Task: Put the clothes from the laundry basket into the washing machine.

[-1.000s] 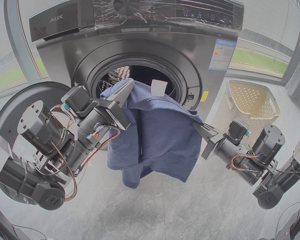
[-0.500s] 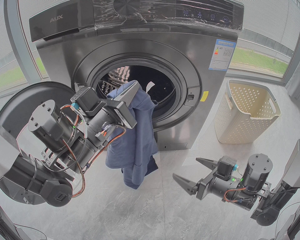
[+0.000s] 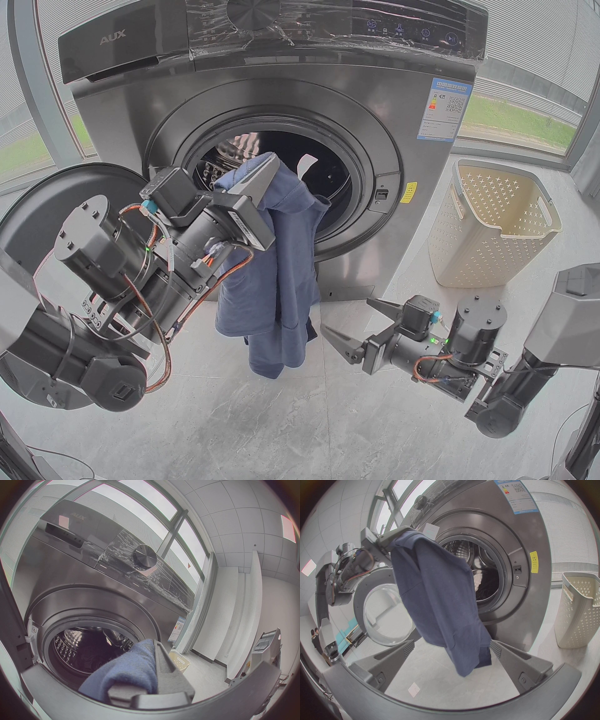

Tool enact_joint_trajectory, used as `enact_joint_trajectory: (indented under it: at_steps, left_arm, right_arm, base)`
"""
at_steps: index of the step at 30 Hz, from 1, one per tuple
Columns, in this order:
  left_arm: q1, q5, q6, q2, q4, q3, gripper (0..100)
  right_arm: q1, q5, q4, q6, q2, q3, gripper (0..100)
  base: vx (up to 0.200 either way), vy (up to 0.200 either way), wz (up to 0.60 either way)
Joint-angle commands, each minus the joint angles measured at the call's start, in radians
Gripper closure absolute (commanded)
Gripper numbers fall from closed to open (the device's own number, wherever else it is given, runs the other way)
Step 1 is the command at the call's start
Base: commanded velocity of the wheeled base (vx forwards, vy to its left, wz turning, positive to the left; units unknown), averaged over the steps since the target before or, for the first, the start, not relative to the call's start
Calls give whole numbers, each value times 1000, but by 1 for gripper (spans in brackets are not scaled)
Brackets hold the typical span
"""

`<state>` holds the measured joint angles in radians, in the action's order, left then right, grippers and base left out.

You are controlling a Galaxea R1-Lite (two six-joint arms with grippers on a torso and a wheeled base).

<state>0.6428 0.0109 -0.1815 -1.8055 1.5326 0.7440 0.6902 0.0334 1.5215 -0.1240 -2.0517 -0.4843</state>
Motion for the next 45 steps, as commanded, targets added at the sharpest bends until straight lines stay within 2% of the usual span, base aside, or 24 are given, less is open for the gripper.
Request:
enact_joint_trajectory:
  at_steps: [1, 5, 10, 11, 16, 18, 22, 36, 39, 45]
  left_arm:
    - [3, 4, 0, 11, 3, -2, 100]
    - [6, 6, 0, 20, 1, 0, 100]
    - [9, 4, 0, 20, 1, 0, 100]
    - [11, 4, 0, 20, 0, 0, 100]
    - [15, 3, 2, 20, 0, 0, 100]
    - [18, 3, 0, 20, 0, 1, 100]
    - [21, 3, 2, 35, -6, 1, 100]
    - [37, 1, 2, 71, -22, 3, 100]
    - [37, 1, 2, 71, -22, 1, 100]
    - [38, 1, 2, 71, -19, 0, 100]
  right_arm:
    - [-43, 46, 17, 4, -120, -140, 0]
    - [-32, 108, 25, 14, -162, -191, 0]
    - [-14, 138, 25, 20, -208, -254, 0]
    - [0, 148, 25, 20, -222, -292, 0]
    - [29, 146, 23, 21, -260, -379, 0]
    - [28, 146, 17, 23, -312, -465, 0]
    - [20, 145, 9, 23, -361, -548, 0]
    - [0, 134, -20, 24, -498, -740, 0]
    - [-9, 117, -30, 24, -525, -790, 0]
    - [-3, 111, -37, 24, -556, -847, 0]
  base:
    - [0, 0, 0]
    - [0, 0, 0]
    - [0, 0, 0]
    - [0, 0, 0]
    - [0, 0, 0]
    - [0, 0, 0]
    - [0, 0, 0]
    - [0, 0, 0]
    - [0, 0, 0]
    - [0, 0, 0]
